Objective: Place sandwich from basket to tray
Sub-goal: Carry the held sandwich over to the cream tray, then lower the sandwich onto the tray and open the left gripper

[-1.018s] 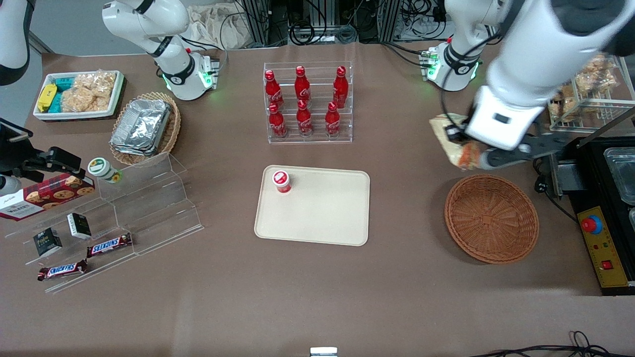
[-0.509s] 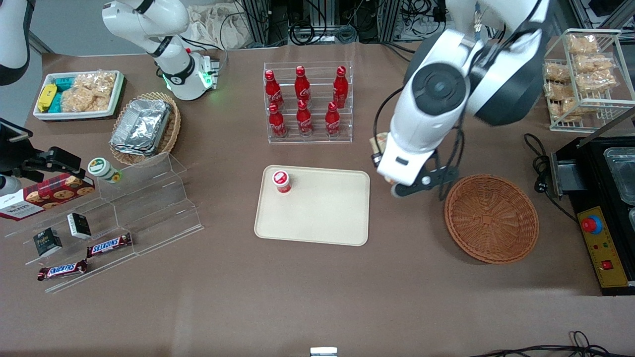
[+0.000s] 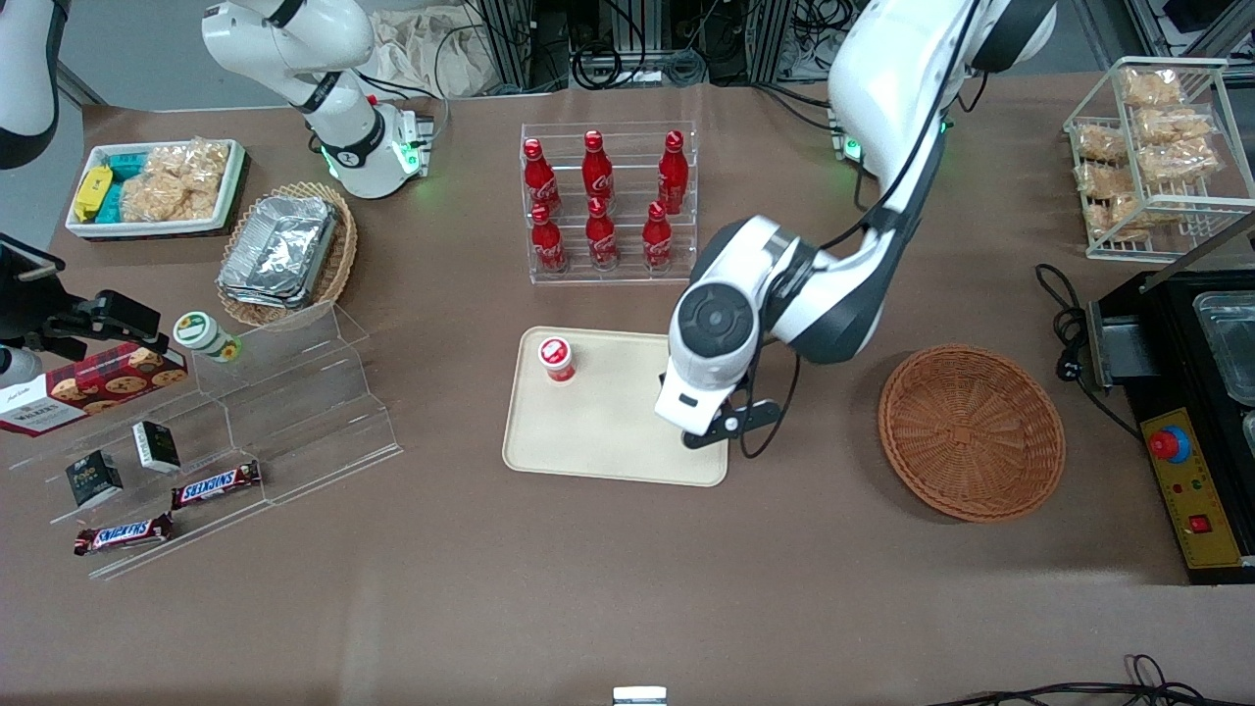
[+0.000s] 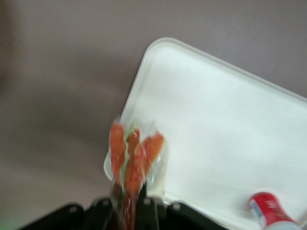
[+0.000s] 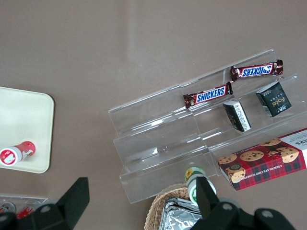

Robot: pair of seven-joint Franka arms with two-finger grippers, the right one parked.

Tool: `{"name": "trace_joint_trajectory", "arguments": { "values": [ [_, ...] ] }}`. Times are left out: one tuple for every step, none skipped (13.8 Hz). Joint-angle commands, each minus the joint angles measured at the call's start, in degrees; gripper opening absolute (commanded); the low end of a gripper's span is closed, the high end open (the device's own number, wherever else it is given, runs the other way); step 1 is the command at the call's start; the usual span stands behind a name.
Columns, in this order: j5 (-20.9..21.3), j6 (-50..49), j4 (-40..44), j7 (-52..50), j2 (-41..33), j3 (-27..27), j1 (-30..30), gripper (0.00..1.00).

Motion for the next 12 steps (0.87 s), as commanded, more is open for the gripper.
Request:
{"name": "trace_joint_trajectory", "arguments": {
  "values": [
    [0.29,4.04,1.11,-0.38,4.54,0.61,-0.50,0.05],
    [0.29,5.37,1.10,-0.37,5.15,0.69,-0.50,0.06],
    [0.20,5.64,1.10,-0.20,5.34,0.69,-0.41,0.07],
    [0.20,5.73,1.10,-0.20,5.42,0.69,-0.41,0.14],
    [0.20,5.82,1.10,-0.55,5.51,0.69,-0.32,0.29],
    [0.20,6.00,1.19,-0.90,5.34,0.69,-0.32,0.51],
    [-0.06,6.00,1.37,-1.08,4.90,0.78,-0.24,0.85],
    [0.37,5.74,1.63,-2.12,4.11,1.04,-0.23,1.00],
    [0.55,5.56,1.72,-4.13,2.11,1.22,-0.15,1.00],
    [0.64,5.21,1.63,-5.46,-0.35,1.48,0.20,1.00],
    [0.64,4.51,1.46,-6.25,-3.25,2.35,0.29,1.00],
    [0.64,3.20,1.20,-6.96,-6.32,4.54,0.29,1.00]
  ]
}}
